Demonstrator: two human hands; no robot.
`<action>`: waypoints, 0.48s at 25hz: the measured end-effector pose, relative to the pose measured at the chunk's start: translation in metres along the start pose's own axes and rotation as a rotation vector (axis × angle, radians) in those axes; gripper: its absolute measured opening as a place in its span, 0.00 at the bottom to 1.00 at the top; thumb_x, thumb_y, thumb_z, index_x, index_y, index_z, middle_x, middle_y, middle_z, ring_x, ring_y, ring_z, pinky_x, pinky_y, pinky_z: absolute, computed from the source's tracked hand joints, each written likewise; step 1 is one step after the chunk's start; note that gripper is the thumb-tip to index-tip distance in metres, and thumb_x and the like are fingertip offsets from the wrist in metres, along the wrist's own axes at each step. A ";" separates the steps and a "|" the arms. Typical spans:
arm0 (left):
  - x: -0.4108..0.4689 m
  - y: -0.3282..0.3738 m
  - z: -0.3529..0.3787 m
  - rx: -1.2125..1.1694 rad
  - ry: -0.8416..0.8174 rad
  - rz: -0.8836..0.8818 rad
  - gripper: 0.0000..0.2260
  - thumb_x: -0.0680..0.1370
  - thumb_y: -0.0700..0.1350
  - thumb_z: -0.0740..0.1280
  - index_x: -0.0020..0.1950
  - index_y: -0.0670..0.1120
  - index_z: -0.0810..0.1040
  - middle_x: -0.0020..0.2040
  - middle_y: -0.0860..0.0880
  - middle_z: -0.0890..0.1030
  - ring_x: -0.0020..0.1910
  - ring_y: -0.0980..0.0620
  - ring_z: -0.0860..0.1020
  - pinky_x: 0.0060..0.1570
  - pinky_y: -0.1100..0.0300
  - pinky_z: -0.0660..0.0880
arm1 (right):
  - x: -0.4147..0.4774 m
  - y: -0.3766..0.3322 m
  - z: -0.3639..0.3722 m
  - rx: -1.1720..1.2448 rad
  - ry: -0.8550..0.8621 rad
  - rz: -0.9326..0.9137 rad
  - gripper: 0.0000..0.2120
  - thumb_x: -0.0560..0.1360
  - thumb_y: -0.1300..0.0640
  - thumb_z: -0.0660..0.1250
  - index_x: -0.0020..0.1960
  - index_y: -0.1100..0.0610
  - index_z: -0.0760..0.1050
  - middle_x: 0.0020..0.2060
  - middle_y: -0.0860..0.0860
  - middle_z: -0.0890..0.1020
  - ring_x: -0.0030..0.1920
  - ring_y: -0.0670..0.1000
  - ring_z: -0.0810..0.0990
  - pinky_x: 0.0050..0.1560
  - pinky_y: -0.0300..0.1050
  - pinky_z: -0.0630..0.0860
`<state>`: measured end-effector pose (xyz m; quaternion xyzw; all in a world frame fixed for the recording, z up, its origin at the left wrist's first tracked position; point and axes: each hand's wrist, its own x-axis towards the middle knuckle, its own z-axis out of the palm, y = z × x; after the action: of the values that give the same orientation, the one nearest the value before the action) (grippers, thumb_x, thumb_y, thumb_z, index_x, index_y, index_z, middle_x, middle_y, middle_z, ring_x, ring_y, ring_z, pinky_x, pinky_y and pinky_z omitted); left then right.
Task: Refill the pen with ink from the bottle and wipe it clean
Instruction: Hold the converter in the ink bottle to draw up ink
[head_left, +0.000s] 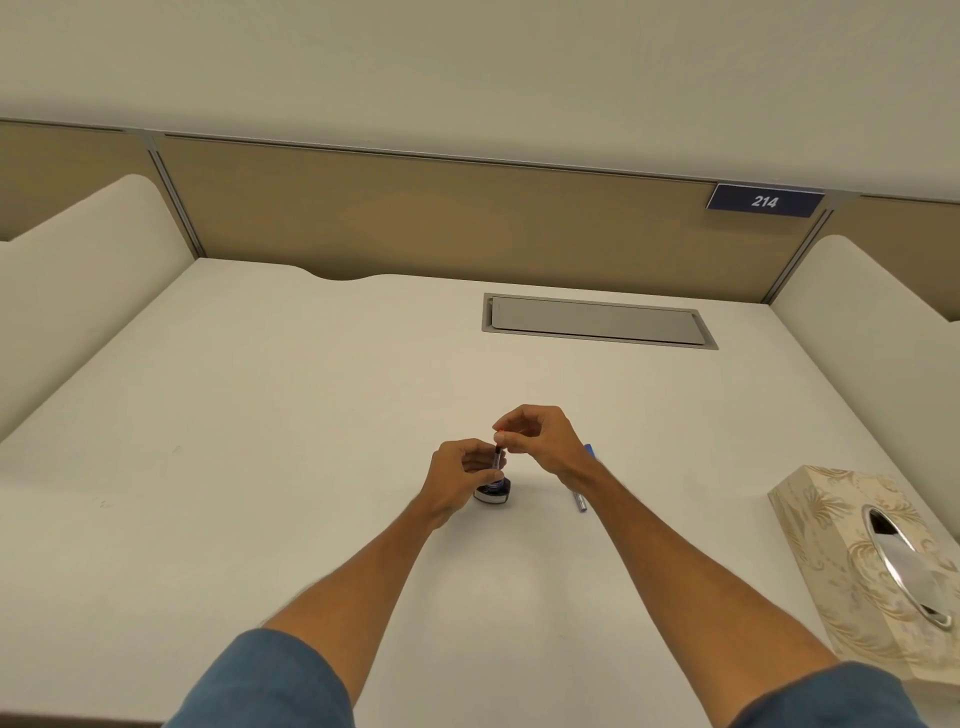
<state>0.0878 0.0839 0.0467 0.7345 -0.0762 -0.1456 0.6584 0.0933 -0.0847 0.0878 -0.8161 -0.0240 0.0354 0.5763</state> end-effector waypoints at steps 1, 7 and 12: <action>0.000 0.000 0.000 0.001 0.001 0.001 0.12 0.70 0.31 0.73 0.51 0.40 0.83 0.46 0.44 0.86 0.45 0.48 0.84 0.51 0.57 0.81 | 0.000 0.001 0.000 0.000 0.000 -0.001 0.07 0.72 0.62 0.73 0.50 0.60 0.81 0.42 0.54 0.84 0.45 0.57 0.83 0.50 0.50 0.82; 0.000 0.001 0.000 -0.010 -0.005 -0.001 0.12 0.70 0.30 0.72 0.51 0.39 0.82 0.46 0.42 0.86 0.45 0.48 0.85 0.47 0.61 0.80 | 0.000 0.004 0.001 0.011 0.003 -0.004 0.05 0.71 0.61 0.74 0.48 0.59 0.83 0.40 0.53 0.85 0.42 0.53 0.84 0.50 0.49 0.82; 0.000 0.000 0.000 0.000 0.008 0.006 0.12 0.70 0.30 0.73 0.52 0.39 0.83 0.45 0.42 0.86 0.44 0.49 0.85 0.47 0.61 0.80 | -0.001 0.004 0.001 0.015 -0.021 -0.002 0.07 0.72 0.62 0.73 0.50 0.62 0.82 0.42 0.55 0.85 0.43 0.51 0.83 0.49 0.45 0.82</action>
<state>0.0875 0.0841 0.0467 0.7348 -0.0758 -0.1404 0.6592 0.0927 -0.0856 0.0840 -0.8112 -0.0307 0.0435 0.5823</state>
